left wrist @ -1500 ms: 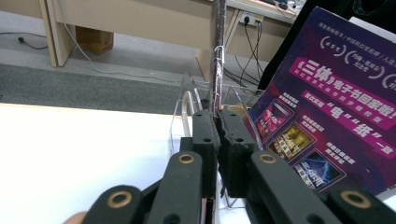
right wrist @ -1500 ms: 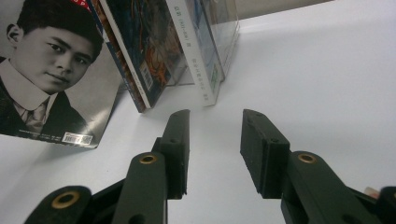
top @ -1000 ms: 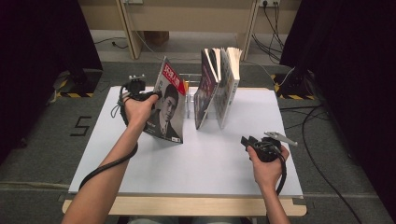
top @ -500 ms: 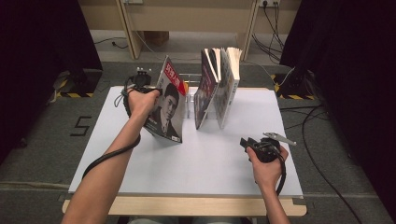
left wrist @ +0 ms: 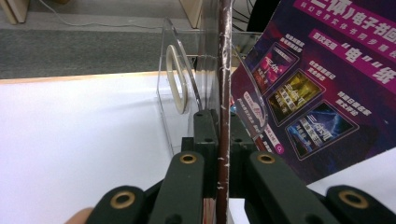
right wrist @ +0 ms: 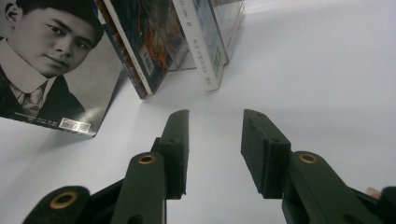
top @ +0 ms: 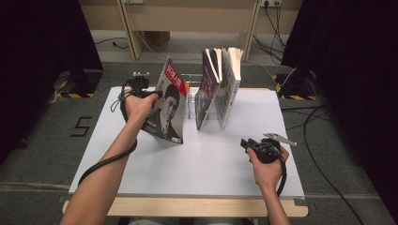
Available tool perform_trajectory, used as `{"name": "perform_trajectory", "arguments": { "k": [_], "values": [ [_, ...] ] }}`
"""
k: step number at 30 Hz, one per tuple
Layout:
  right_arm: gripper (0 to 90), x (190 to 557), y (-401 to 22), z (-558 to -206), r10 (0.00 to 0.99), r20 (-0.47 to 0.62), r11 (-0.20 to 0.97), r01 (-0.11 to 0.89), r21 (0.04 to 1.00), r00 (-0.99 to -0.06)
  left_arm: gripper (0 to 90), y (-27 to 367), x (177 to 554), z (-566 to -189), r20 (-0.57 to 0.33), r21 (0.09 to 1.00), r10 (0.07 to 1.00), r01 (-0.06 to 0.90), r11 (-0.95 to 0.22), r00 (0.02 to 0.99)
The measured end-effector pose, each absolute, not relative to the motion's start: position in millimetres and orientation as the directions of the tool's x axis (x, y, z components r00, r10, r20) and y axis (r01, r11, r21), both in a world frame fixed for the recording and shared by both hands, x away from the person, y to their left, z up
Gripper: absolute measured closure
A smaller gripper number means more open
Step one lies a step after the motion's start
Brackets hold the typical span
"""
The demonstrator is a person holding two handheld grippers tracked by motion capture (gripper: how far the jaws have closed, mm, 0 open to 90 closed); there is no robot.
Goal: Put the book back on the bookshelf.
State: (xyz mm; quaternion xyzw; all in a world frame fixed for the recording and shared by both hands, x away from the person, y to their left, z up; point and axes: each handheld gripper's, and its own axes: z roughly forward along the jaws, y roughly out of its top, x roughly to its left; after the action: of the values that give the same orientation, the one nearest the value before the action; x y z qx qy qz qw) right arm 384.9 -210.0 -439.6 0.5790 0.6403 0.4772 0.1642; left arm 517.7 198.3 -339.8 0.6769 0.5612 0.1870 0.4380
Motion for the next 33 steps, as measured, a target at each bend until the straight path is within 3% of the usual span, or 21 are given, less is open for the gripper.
{"name": "perform_trajectory", "arguments": {
  "k": [20, 22, 28, 33],
  "values": [
    [63.5, 385.2, -210.0, -441.8, 0.900, 0.339, -0.120, 0.589, 0.799, -0.276, 86.6, 205.3, 510.3, -327.5, -0.318, 0.835, 0.886, 0.541, 0.094, 0.337],
    [63.5, 385.4, -210.2, -441.6, 0.900, 0.339, -0.121, 0.589, 0.799, -0.276, 86.6, 204.1, 509.0, -320.7, -0.336, 0.852, 0.877, 0.509, 0.127, 0.343],
    [63.5, 386.0, -209.5, -442.8, 0.900, 0.335, -0.116, 0.587, 0.801, -0.279, 86.6, 191.2, 512.3, -298.3, -0.325, 0.932, 0.861, 0.289, 0.220, 0.391],
    [63.6, 385.7, -210.6, -444.2, 0.901, 0.336, -0.118, 0.590, 0.798, -0.274, 86.5, 179.5, 530.0, -311.8, -0.342, 0.940, 0.860, 0.152, 0.307, 0.378]
  ]
}}
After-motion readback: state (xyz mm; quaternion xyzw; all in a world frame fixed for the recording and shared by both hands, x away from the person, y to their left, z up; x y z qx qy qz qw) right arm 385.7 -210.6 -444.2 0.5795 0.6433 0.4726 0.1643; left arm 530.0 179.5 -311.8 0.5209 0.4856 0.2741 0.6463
